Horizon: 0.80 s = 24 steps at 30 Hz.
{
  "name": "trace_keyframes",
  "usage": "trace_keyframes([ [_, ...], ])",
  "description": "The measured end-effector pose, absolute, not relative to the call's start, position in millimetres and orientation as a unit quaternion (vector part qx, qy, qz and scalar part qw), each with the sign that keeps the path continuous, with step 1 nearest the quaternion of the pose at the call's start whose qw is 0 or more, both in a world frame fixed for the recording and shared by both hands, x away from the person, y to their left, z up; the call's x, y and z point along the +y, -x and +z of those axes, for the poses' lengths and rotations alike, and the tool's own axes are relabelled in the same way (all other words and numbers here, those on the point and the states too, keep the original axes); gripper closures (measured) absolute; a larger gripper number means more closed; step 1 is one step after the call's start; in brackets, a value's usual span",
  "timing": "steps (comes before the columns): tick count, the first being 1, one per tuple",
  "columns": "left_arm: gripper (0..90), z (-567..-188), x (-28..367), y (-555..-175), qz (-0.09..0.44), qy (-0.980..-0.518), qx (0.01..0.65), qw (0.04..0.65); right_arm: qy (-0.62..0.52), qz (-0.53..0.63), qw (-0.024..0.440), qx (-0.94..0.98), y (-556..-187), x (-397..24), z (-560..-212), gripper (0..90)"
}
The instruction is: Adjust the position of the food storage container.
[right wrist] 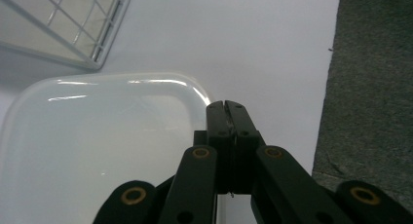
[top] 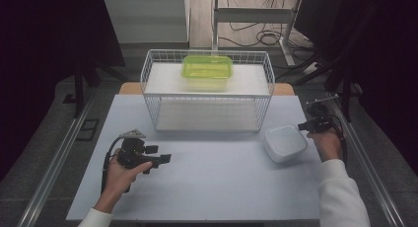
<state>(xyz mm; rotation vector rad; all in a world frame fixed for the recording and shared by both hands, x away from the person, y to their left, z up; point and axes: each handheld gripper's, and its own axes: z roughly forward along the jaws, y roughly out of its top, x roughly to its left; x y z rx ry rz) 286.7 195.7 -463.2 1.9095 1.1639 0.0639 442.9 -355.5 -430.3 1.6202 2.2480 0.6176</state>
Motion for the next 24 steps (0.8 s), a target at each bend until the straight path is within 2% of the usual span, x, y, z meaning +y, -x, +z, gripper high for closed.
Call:
trace_keyframes([
  [12,28.1,-463,197,-287,0.027,-0.764,0.470,0.441,-0.569,0.190,0.146,0.787,-442,-362,-440,89.3],
  [24,28.3,-464,195,-288,0.022,-0.767,0.469,0.438,-0.549,0.223,0.124,0.796,-428,-355,-447,89.3],
])
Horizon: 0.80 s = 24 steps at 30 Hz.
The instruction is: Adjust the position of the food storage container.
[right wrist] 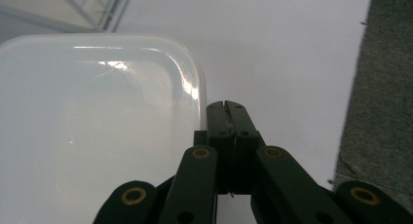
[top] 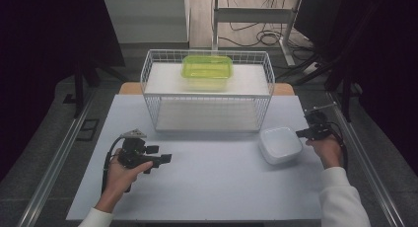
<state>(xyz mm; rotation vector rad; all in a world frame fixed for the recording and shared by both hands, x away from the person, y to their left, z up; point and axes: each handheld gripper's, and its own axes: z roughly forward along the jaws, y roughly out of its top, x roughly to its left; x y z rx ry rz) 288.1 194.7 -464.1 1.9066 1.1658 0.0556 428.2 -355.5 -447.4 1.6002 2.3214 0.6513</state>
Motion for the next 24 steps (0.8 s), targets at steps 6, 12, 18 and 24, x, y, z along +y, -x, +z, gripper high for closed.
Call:
trace_keyframes([
  [6,28.3,-464,194,-288,0.020,-0.767,0.468,0.438,-0.519,0.236,0.114,0.813,-415,-334,-450,89.3],
  [12,28.3,-463,195,-287,0.020,-0.766,0.467,0.441,-0.496,0.236,0.110,0.829,-402,-311,-449,89.3],
  [18,28.3,-463,196,-287,0.017,-0.765,0.467,0.444,-0.475,0.245,0.106,0.839,-388,-294,-450,89.3],
  [24,28.3,-463,195,-287,0.015,-0.765,0.466,0.444,-0.458,0.258,0.097,0.845,-379,-279,-451,89.3],
])
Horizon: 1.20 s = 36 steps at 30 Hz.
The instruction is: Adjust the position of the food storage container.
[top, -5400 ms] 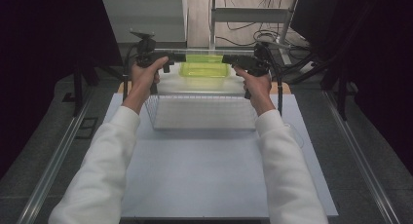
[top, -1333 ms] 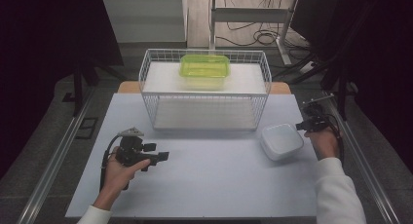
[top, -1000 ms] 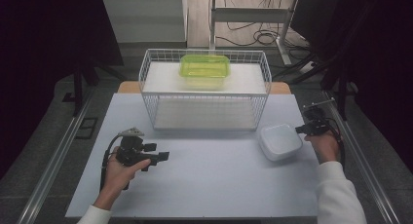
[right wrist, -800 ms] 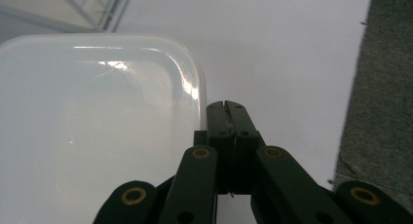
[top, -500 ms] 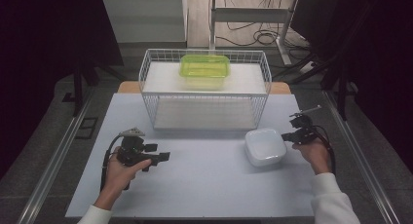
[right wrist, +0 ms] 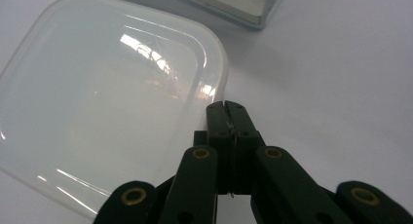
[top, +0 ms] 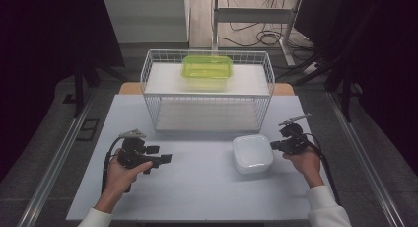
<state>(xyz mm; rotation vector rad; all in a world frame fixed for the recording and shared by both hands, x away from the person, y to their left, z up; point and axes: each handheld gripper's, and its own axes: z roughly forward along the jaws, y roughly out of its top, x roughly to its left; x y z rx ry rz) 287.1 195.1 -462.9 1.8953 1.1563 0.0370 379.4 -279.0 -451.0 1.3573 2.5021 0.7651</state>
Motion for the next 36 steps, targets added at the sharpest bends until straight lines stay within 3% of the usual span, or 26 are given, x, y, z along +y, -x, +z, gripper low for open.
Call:
trace_keyframes([
  [36,28.6,-464,194,-288,0.014,-0.766,0.467,0.442,-0.377,0.318,0.035,0.869,-353,-188,-461,89.3],
])
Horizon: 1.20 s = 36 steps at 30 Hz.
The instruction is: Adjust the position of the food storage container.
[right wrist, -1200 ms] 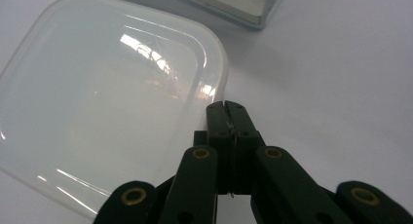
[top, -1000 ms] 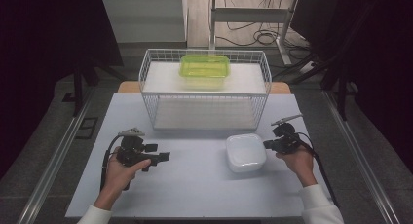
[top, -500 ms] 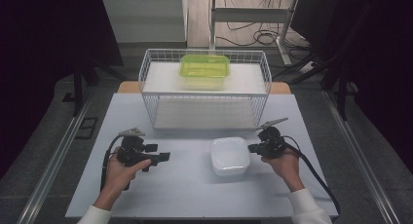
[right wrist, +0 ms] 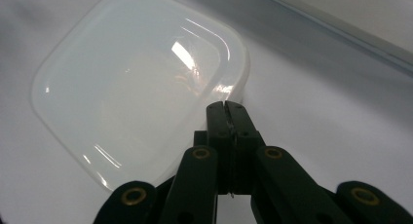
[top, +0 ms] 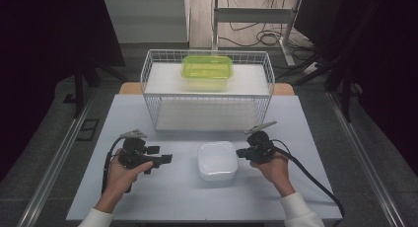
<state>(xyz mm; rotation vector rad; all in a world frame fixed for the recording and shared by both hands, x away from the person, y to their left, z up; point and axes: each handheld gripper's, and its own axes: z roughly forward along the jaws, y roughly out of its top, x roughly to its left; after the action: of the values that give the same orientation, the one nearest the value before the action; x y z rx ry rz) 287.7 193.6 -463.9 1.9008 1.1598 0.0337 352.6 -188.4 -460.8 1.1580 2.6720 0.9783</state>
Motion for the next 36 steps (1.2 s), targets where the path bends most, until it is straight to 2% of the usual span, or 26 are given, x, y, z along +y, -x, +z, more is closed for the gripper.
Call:
trace_keyframes([
  [19,28.5,-463,195,-287,0.016,-0.763,0.468,0.444,-0.374,0.327,0.028,0.867,-350,-187,-463,89.3],
  [26,28.5,-463,196,-287,0.017,-0.763,0.468,0.446,-0.374,0.336,0.040,0.863,-345,-193,-454,89.3],
  [36,28.4,-461,196,-285,0.018,-0.762,0.468,0.447,-0.350,0.338,0.047,0.873,-317,-198,-442,89.3],
])
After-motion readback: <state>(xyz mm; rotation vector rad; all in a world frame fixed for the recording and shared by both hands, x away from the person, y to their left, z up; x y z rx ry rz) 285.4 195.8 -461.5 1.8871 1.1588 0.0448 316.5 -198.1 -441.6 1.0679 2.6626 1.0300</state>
